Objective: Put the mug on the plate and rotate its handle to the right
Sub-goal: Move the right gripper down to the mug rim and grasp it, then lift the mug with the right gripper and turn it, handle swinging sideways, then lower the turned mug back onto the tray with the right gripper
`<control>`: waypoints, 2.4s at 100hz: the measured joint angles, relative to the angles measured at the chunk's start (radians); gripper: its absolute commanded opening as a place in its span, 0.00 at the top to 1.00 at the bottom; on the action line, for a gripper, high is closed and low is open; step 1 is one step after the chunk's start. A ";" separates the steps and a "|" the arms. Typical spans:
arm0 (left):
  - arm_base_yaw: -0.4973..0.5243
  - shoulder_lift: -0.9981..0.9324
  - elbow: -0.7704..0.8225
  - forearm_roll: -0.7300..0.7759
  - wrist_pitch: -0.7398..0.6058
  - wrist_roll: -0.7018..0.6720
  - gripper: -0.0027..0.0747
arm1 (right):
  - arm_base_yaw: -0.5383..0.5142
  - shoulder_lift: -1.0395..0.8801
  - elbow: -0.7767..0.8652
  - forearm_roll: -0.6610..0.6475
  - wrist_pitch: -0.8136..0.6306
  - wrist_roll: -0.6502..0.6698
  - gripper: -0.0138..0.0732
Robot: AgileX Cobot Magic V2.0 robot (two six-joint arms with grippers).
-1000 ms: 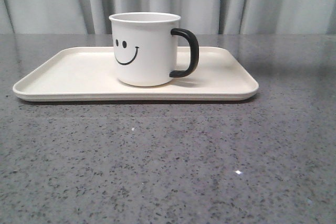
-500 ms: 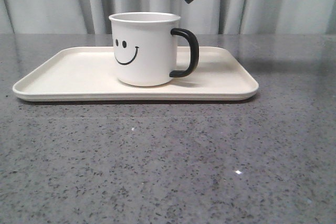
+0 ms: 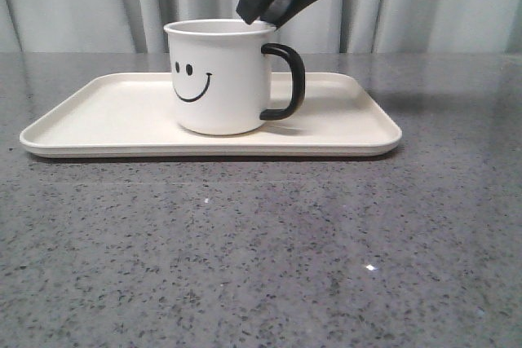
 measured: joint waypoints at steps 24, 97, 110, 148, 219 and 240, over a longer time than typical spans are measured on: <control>0.000 0.000 0.000 -0.002 0.000 0.000 0.99 | 0.009 0.022 0.000 0.000 -0.008 0.000 0.49; 0.000 0.000 0.000 -0.002 0.000 0.000 0.99 | 0.008 0.045 0.000 0.002 -0.006 -0.002 0.97; 0.000 0.000 0.000 -0.002 0.000 0.000 0.99 | 0.008 0.045 -0.002 0.002 -0.002 -0.002 0.97; 0.000 0.000 0.000 -0.002 0.000 0.000 0.99 | 0.008 0.049 -0.318 -0.041 0.159 -0.009 0.97; 0.000 0.000 0.000 -0.018 0.000 0.000 0.99 | 0.044 0.103 -0.475 -0.137 0.194 -0.144 0.97; 0.000 0.000 0.000 -0.020 0.000 0.000 0.99 | 0.048 0.145 -0.440 -0.166 0.194 -0.156 0.97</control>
